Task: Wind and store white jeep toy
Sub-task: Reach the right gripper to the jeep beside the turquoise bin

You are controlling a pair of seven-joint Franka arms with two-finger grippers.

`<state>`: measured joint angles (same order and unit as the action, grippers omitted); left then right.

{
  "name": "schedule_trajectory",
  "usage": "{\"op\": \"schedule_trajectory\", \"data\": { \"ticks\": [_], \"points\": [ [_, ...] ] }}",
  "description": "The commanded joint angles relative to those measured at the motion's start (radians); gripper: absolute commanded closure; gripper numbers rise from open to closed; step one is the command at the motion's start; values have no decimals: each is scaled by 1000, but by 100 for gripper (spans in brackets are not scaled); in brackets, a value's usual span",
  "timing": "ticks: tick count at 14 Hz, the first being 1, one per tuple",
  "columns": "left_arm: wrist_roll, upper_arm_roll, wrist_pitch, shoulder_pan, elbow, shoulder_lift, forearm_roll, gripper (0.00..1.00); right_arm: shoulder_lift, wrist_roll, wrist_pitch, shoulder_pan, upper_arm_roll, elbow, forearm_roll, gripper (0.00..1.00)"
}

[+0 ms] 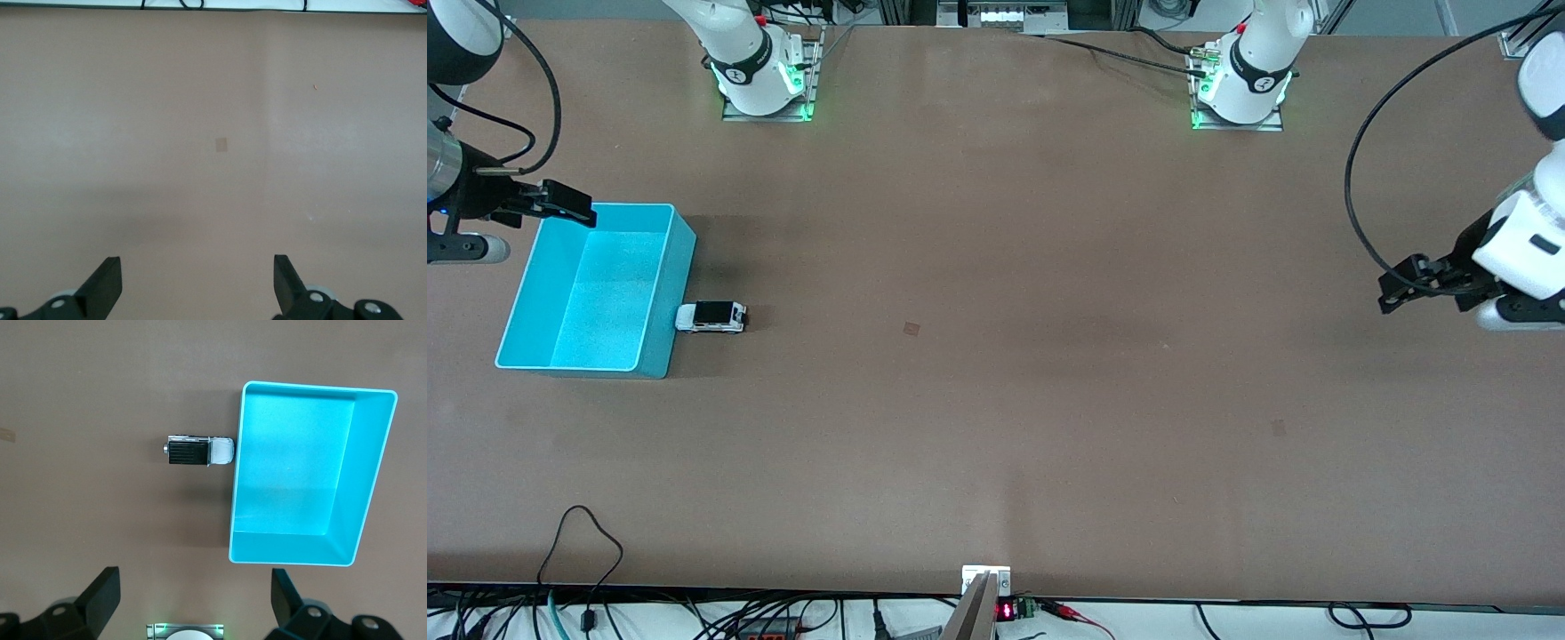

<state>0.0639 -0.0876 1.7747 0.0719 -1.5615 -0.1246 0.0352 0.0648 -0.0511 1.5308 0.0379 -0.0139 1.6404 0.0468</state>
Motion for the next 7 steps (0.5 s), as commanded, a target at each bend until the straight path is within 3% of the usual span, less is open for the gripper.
{"op": "schedule_trajectory", "data": {
  "ticks": [1, 4, 7],
  "points": [
    [-9, 72, -81, -58, 75, -6, -58, 0, 36, -10, -9, -15, -1, -22, -8, 0],
    [-19, 66, -101, -54, 64, -4, -60, 0, 62, -19, 0, -52, -1, -8, -8, 0],
    [-22, 63, -119, -54, 50, 13, -57, 0, 61, -180, 53, -35, -26, 67, -10, 0]
  ]
}}
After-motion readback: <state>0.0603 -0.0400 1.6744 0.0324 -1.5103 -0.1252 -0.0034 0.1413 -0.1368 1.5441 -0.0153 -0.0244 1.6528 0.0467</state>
